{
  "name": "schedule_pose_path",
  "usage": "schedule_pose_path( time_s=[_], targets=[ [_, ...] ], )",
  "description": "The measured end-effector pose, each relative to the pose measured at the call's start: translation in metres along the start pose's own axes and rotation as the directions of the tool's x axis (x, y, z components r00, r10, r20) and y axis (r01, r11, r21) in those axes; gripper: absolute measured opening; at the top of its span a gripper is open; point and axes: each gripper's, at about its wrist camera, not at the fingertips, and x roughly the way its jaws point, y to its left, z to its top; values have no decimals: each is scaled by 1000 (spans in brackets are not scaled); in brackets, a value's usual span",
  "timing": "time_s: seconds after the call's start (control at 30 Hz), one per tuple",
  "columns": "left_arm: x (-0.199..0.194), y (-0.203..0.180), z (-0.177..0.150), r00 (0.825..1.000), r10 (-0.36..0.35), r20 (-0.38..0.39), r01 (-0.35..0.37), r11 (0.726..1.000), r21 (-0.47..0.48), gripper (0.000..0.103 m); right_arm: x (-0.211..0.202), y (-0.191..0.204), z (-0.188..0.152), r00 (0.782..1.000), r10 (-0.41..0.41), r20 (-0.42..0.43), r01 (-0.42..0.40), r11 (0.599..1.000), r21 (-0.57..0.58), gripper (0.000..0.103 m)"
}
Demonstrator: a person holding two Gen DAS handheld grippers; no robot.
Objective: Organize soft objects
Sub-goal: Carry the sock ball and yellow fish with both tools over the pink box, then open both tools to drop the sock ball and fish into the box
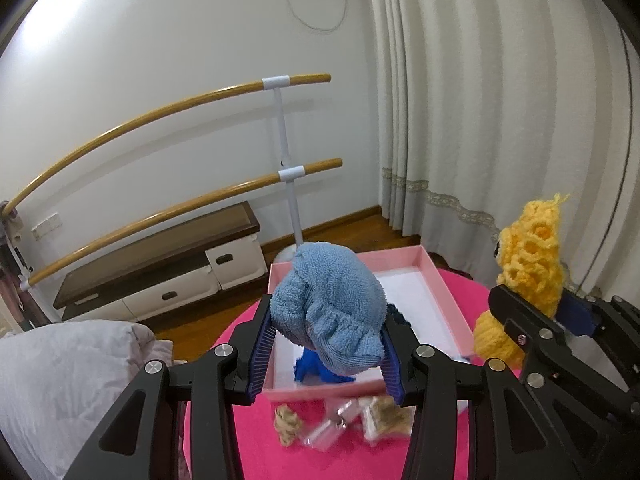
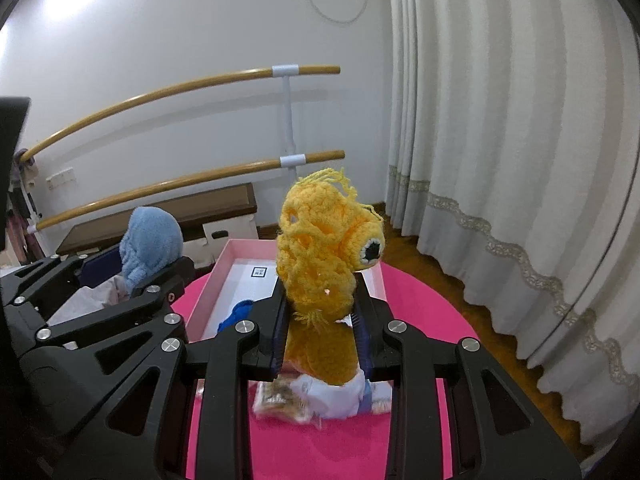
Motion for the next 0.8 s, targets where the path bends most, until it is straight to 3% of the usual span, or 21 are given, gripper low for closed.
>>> schedule_pose_path(
  time_s=[0.2,0.4,0.7,0.8],
  targets=[
    [60,-2,39,995,-31,-90,30,999,-10,44,45,-6,19,998,-16,-64,16,1000,1,27],
    [130,-3,70,979,-37,-199,32,999,-24,44,98,-10,29,987,-6,-161,7,1000,5,27],
    [270,-10,129,925,-30,-379,14,999,-46,45,198,-21,30,943,15,-333,-12,1000,10,28],
    [317,-8,147,899,-58,-434,31,997,-71,44,232,-24,25,913,10,-407,0,1000,24,28]
  ],
)
